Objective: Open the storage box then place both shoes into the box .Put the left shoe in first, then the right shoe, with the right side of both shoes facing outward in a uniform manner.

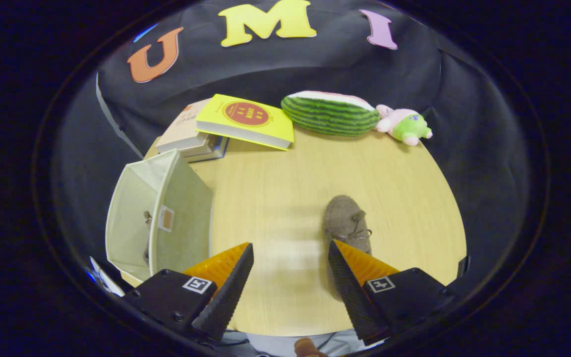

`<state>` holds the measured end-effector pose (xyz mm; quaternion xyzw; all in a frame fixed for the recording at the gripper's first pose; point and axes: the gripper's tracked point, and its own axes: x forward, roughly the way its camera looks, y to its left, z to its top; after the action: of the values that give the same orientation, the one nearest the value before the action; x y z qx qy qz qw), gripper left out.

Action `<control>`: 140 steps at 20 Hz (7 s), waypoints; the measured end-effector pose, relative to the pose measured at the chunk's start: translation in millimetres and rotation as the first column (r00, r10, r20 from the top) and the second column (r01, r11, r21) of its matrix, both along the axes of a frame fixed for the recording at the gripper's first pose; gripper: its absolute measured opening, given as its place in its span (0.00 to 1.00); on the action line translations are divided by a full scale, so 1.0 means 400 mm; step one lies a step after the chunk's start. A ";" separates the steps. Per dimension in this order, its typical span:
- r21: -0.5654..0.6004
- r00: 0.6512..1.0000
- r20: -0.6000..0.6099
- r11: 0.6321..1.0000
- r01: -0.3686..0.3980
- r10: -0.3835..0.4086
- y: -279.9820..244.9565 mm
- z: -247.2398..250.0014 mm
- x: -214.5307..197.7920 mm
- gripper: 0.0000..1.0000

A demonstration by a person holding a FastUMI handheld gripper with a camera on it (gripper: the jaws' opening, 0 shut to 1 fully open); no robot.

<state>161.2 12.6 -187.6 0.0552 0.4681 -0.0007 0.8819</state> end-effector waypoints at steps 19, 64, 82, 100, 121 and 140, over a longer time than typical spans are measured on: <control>-0.013 0.982 -0.177 0.998 0.064 -0.065 -0.215 -0.213 -0.015 0.98; 0.028 0.997 -0.076 1.000 -0.009 0.011 -0.054 0.123 -0.075 0.06; 0.182 0.994 0.102 0.982 -0.056 0.038 0.457 0.216 0.007 0.06; 0.221 0.983 0.162 0.968 -0.118 0.083 0.625 0.146 0.028 0.22; -0.017 0.805 0.590 0.998 -0.060 0.058 0.418 0.543 -0.116 1.00; -0.107 0.612 0.788 0.993 0.040 0.060 0.244 0.548 -0.389 1.00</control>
<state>5.5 110.3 31.7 -0.0030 0.0315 0.0021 0.9995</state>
